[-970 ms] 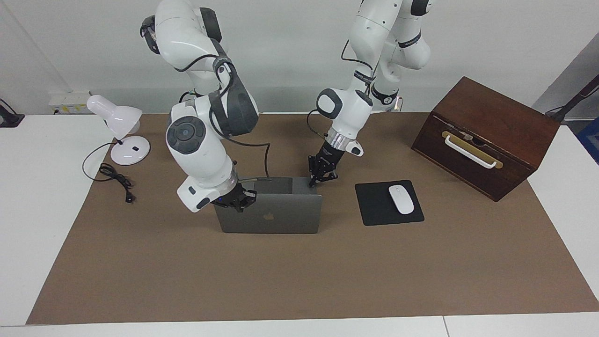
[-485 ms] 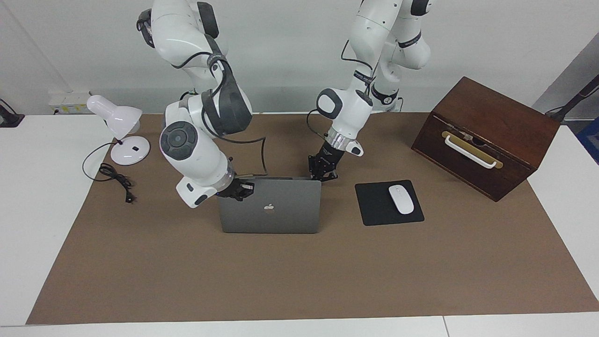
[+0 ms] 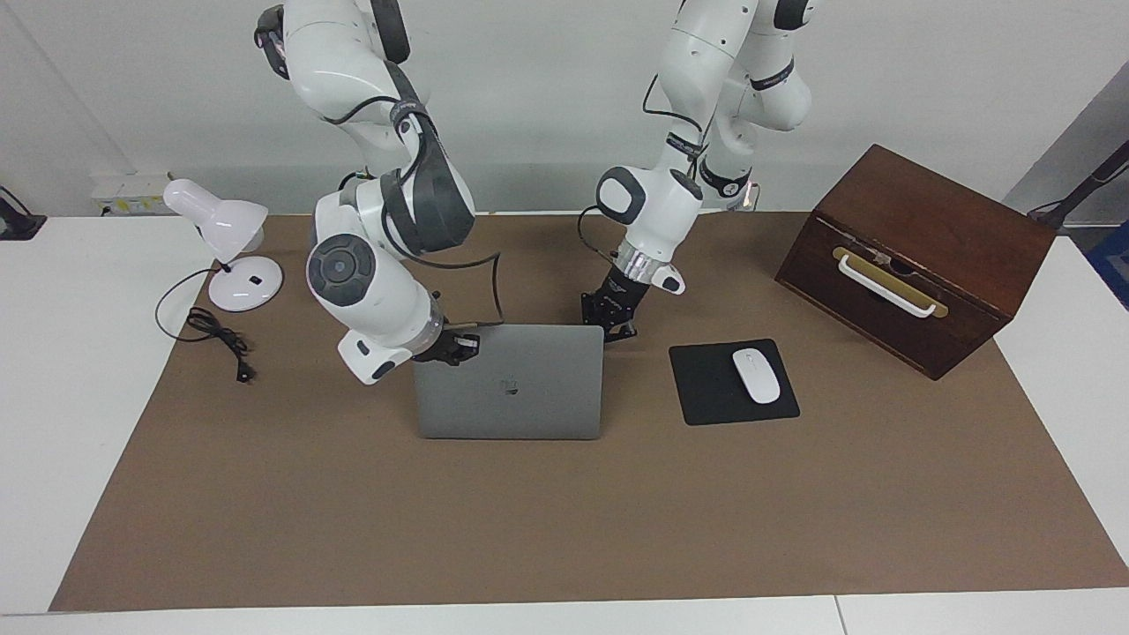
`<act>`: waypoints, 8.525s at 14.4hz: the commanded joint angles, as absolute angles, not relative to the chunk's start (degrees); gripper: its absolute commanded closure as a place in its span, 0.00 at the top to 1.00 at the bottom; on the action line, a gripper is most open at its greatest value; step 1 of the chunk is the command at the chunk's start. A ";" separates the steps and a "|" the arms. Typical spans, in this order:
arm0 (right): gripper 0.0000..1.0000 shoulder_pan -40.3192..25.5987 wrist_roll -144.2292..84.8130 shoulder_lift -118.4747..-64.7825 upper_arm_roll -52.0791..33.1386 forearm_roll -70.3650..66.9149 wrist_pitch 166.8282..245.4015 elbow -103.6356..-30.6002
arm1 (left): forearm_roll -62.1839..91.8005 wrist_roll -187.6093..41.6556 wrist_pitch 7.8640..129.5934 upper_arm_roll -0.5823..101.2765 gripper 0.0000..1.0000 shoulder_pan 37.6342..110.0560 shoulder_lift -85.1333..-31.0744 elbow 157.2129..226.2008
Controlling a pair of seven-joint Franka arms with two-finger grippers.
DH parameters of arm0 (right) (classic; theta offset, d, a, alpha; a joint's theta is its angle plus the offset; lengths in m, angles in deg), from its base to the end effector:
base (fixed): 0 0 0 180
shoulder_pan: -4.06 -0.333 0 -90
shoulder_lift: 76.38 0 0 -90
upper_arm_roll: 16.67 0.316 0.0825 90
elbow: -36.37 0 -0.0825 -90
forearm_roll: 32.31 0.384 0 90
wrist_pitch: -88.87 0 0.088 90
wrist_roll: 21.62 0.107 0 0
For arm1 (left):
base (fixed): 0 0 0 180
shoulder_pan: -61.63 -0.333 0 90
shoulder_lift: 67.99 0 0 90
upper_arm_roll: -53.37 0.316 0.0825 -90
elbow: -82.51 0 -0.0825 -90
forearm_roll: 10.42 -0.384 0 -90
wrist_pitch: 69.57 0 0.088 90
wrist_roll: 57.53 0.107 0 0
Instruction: Close laptop with both arms
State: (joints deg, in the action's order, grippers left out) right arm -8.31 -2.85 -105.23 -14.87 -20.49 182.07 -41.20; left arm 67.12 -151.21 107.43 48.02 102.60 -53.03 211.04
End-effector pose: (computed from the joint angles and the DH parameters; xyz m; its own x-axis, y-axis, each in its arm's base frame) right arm 0.6535 0.1825 0.4188 0.9537 -0.0944 -0.2855 -0.1350 -0.9828 -0.1261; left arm 0.4289 -0.3322 0.2771 -0.4514 0.6697 -0.5897 0.8186 0.5738 0.0251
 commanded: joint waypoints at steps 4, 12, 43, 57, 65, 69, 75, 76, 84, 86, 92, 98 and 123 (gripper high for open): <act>0.00 -7.45 -1.76 -101.78 -14.12 -18.69 182.91 -46.95 | 68.60 -150.35 107.45 48.37 0.00 104.78 -49.97 211.44; 0.00 -7.45 -1.76 -99.85 -14.12 -18.52 183.26 -50.99 | 68.60 -149.21 107.36 48.36 0.00 104.78 -50.32 212.67; 0.00 -7.80 -1.49 -93.69 -14.03 -18.52 193.19 -67.86 | 68.69 -148.50 106.83 48.36 0.00 105.13 -54.63 218.04; 0.00 -8.24 -1.58 -93.25 -14.03 -18.52 195.92 -70.24 | 68.69 -148.50 106.83 48.36 0.00 105.13 -54.54 218.04; 0.00 -8.42 -1.58 -93.34 -14.03 -18.52 198.55 -71.91 | 68.69 -148.50 106.83 48.36 0.00 105.05 -54.54 218.04; 0.00 -8.42 -1.58 -93.34 -14.03 -18.52 198.82 -72.26 | 68.77 -148.50 106.83 48.36 0.00 105.05 -54.54 218.04; 0.00 -8.42 -1.58 -93.34 -14.03 -18.52 198.99 -72.35 | 68.69 -148.50 106.83 48.36 0.00 105.13 -54.54 218.04; 0.00 -8.42 -1.58 -93.25 -14.03 -18.52 199.43 -72.52 | 68.69 -148.50 106.83 48.36 0.00 105.13 -54.54 218.04; 0.00 -8.50 -1.41 -92.12 -13.95 -18.52 198.21 -72.00 | 68.69 -148.50 106.83 48.36 0.00 105.05 -54.54 217.77; 0.00 -7.45 -1.67 -90.53 -13.95 -18.52 194.19 -69.99 | 68.69 -148.50 106.83 48.36 0.00 105.05 -54.63 217.77; 0.00 -4.03 -2.11 -88.68 -14.03 -18.60 184.15 -62.08 | 68.69 -148.50 106.65 48.36 0.00 104.43 -55.68 217.77; 0.00 -0.95 -7.37 -84.47 -14.83 -24.12 186.33 -59.96 | 68.86 -148.59 103.24 48.45 0.00 101.45 -59.02 217.68; 1.00 6.17 -22.06 -77.96 -17.72 -35.04 174.58 -45.45 | 55.01 -129.16 94.97 48.89 0.00 77.55 -57.19 200.38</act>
State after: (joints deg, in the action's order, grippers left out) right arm 5.24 -20.17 -77.01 -17.43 -34.39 177.53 -46.57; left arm 59.92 -130.12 95.90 49.21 79.41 -59.76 204.32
